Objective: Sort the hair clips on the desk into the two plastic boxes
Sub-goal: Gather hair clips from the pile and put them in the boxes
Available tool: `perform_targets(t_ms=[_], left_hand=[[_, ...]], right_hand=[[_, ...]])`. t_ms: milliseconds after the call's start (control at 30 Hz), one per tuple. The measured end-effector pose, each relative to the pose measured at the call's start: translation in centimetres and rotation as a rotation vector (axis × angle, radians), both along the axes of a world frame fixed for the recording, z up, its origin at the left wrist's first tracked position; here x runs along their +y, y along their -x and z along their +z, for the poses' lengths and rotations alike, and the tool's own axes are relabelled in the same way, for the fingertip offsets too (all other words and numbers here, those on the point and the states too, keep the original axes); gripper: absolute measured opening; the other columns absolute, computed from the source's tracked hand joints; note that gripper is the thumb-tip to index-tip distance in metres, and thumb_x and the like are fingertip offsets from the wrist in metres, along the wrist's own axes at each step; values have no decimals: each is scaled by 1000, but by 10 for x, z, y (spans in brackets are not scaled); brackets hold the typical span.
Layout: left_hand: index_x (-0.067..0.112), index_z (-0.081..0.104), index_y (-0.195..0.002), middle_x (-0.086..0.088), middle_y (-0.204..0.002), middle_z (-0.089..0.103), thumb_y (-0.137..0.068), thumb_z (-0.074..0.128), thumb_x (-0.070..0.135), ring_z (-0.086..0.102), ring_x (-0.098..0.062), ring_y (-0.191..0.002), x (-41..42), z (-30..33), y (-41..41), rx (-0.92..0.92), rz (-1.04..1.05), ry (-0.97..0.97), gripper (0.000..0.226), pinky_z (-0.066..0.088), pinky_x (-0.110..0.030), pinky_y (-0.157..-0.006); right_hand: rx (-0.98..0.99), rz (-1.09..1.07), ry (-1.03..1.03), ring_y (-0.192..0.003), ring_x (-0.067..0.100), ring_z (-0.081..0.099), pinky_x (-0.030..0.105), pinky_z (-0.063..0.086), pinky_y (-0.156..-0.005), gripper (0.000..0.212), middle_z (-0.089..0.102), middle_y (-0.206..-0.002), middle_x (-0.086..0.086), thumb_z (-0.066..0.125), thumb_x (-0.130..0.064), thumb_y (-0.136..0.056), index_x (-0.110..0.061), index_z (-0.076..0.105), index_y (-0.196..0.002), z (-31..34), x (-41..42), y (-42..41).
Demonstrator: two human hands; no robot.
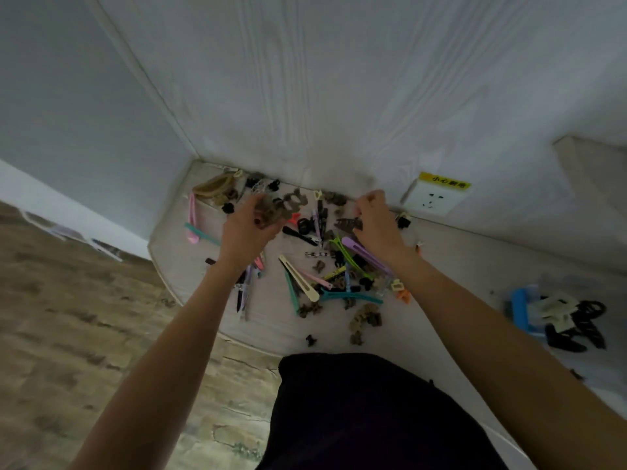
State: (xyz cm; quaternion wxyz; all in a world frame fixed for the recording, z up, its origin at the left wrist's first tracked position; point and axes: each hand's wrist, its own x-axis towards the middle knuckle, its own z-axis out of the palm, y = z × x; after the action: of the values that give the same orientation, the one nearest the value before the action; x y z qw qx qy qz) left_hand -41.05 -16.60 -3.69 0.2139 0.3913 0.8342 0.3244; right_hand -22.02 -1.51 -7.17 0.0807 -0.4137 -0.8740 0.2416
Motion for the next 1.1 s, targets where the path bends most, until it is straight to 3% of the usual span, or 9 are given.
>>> perform_targets(t_ms=[100, 200, 367, 567, 667, 767, 933, 1000, 1100], left_hand=[[14, 51, -119, -3, -108, 66, -72, 69, 55, 63, -18, -96, 12, 2, -26, -229, 88, 22, 64, 52, -38, -89], [16, 52, -113, -5, -109, 65, -60, 71, 67, 65, -22, -97, 23, -5, -52, -480, 144, -36, 76, 55, -46, -86], [17, 47, -115, -5, -106, 63, -84, 67, 29, 67, -15, -88, 49, 19, -132, -669, -19, -73, 39, 59, -32, -74], [5, 45, -120, -14, -114, 56, -83, 66, 8, 65, -19, -89, 89, 40, -250, -784, -332, -34, 43, 60, -30, -72], [12, 50, -117, -8, -106, 60, -76, 74, 15, 65, -23, -92, 109, 35, -306, -650, -518, 47, 47, 57, -42, -82], [16, 59, -96, -5, -87, 67, -74, 67, 16, 68, -28, -88, 129, 32, -361, -553, -557, 51, 23, 55, -45, -84], [12, 63, -98, -9, -96, 71, -86, 53, 13, 65, -26, -91, 154, 33, -429, -179, -708, 18, 16, 51, -33, -81], [12, 62, -104, -9, -101, 69, -86, 53, 15, 62, -27, -95, 154, 29, -433, -35, -765, -30, 20, 50, -37, -81], [14, 59, -114, -9, -113, 62, -82, 59, 16, 52, -28, -106, 149, 16, -424, 210, -780, -162, 33, 43, -36, -87]], right_hand=[[212, -143, -57, -80, 25, 51, 31, 43, -68, 21, 49, -103, 14, 63, -3, -79, -5, 49, -94, 16, -6, -20], [504, -343, -40, -88, 19, 55, 22, 48, -73, 27, 51, -107, 11, 67, -4, -78, -8, 54, -101, 43, -13, -59], [797, -701, 163, -89, 15, 62, 8, 50, -69, 27, 58, -108, 12, 69, -4, -80, -17, 57, -102, 69, -42, -171], [668, -1069, -60, -71, -14, 57, 3, 45, -65, 26, 60, -95, 6, 67, -10, -81, -7, 60, -106, 77, -54, -317], [482, -1090, -179, -81, 5, 61, 21, 52, -76, 28, 63, -100, 15, 70, -16, -79, -7, 61, -103, 68, -36, -360], [311, -975, -180, -96, 36, 59, 48, 51, -84, 31, 64, -101, 21, 72, -20, -76, -5, 62, -101, 56, -18, -381], [123, -874, -89, -100, 32, 57, 37, 49, -79, 37, 61, -109, 17, 68, -32, -81, -7, 59, -107, 50, -1, -399], [73, -766, -118, -87, 31, 58, 33, 47, -69, 41, 62, -91, 16, 48, -45, -83, -6, 60, -92, 45, 0, -406], [-3, -669, -186, -73, 33, 58, 41, 50, -65, 44, 62, -76, 20, 31, -37, -81, -5, 62, -84, 43, -2, -412]])
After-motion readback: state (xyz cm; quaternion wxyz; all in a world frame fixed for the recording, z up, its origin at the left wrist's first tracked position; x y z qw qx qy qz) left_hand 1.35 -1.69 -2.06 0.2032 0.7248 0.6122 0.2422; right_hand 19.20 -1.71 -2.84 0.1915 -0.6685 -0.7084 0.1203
